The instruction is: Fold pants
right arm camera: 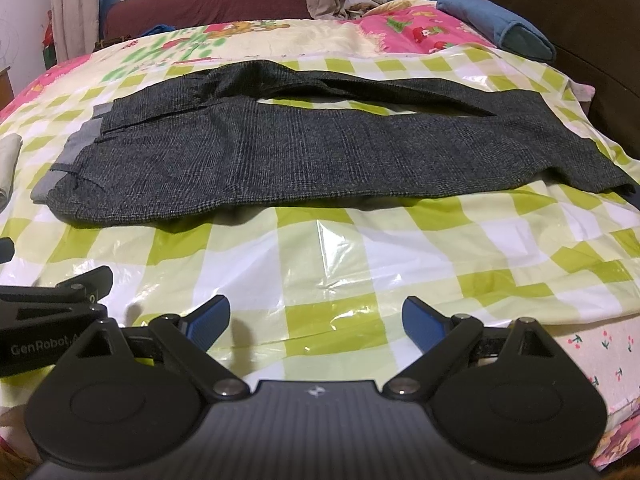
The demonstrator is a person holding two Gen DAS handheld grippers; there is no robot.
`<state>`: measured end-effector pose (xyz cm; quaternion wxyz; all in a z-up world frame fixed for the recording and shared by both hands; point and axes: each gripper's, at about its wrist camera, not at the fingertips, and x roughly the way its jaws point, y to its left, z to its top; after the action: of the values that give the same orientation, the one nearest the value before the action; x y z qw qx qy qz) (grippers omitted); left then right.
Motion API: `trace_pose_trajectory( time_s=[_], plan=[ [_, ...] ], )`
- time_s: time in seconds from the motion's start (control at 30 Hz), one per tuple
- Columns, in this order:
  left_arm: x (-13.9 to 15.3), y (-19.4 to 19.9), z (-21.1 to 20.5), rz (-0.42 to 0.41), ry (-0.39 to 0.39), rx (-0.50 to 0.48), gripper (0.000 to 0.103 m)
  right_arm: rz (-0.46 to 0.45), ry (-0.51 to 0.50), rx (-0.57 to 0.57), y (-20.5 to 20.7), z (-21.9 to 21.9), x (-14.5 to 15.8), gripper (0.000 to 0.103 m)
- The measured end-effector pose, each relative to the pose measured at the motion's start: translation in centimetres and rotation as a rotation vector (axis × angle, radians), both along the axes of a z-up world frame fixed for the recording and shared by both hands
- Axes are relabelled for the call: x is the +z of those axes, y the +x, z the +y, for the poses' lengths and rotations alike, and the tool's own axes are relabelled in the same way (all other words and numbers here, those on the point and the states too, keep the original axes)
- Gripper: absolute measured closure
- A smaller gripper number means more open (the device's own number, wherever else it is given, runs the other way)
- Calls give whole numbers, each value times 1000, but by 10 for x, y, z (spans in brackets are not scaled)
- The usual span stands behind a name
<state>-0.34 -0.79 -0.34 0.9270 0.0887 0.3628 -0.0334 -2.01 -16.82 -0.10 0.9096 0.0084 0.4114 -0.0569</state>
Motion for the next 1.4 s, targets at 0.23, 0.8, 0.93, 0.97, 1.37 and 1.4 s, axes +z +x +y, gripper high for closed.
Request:
trace_pose_trajectory(
  time_s=[0.23,0.8,0.93,0.97,1.37,1.4],
  plan=[
    [-1,1,-1,2,8,-6,0,2,-7,14,1,2,0,10],
    [-1,1,-2,1,8,-13,0,2,-5,17,1,2,0,10],
    [5,2,3,-29,9,-22,0,-19,21,29,0,1,5,11],
    [7,3,6,-41,13,-16,0,-32,21,40,0,3,8,11],
    [-2,45,44,-65,112,-14,0,-85,-61,298,51,38,11,28],
    [-3,49,46,-69,123,-18,0,-79,-59,307,56,39,11,29]
  ],
)
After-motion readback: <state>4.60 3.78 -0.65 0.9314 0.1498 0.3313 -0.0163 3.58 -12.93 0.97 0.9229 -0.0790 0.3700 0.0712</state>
